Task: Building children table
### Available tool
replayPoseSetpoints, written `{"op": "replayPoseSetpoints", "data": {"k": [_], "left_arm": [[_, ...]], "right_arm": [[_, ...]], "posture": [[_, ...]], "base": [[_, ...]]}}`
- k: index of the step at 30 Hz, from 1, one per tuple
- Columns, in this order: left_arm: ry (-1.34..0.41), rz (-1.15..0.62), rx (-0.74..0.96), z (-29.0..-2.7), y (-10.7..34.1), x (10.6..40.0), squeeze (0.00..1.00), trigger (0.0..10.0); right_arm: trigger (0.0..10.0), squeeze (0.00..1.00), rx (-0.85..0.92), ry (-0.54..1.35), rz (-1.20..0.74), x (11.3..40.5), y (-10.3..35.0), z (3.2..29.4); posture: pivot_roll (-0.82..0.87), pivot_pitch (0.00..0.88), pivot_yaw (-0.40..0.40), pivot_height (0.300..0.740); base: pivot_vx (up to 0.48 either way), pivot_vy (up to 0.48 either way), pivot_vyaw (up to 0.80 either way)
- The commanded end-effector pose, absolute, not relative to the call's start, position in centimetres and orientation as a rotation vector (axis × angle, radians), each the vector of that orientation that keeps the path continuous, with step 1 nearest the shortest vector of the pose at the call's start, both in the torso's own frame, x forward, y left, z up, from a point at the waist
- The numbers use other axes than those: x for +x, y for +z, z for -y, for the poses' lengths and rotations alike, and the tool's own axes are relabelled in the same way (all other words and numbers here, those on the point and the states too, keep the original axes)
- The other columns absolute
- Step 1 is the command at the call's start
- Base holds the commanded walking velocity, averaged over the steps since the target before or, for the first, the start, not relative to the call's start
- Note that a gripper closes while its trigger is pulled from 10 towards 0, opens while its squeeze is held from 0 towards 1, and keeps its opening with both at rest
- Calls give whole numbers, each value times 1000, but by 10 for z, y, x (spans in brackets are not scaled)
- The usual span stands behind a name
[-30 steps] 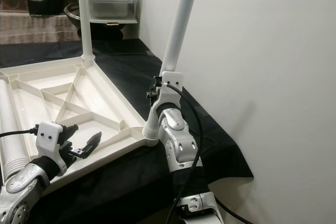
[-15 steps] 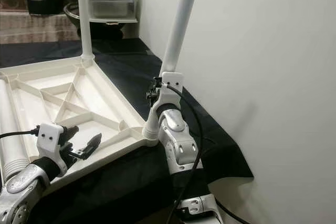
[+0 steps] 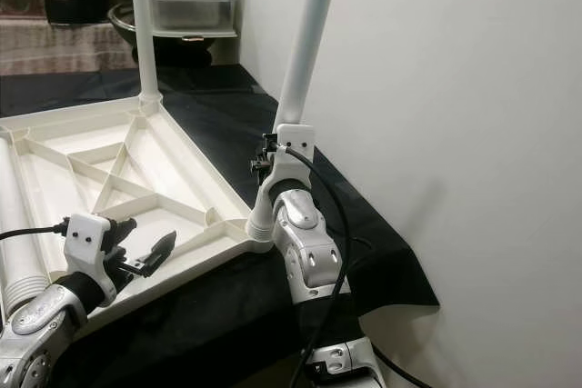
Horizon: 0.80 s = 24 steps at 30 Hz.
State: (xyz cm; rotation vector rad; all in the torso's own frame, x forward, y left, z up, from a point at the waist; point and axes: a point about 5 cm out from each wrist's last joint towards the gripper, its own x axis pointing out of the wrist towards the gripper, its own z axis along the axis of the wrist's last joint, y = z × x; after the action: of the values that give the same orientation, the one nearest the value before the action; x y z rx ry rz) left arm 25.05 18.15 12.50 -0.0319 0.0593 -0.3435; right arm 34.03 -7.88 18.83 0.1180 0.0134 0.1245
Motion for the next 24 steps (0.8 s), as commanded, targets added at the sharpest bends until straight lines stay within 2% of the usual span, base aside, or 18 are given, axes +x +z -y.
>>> {"op": "replayPoseSetpoints", "data": {"k": [1,24], "left_arm": [[-361,-68,-26,-178,123,252,0,10000],[-367,-68,-27,-178,122,253,0,10000]], "right_arm": [[10000,0,82,61,-157,339,158,93],[10000,0,70,68,-63,339,179,93]], "posture": [[51,0,-125,740],[47,0,-120,740]], "base": [[0,0,0],[0,0,0]]}}
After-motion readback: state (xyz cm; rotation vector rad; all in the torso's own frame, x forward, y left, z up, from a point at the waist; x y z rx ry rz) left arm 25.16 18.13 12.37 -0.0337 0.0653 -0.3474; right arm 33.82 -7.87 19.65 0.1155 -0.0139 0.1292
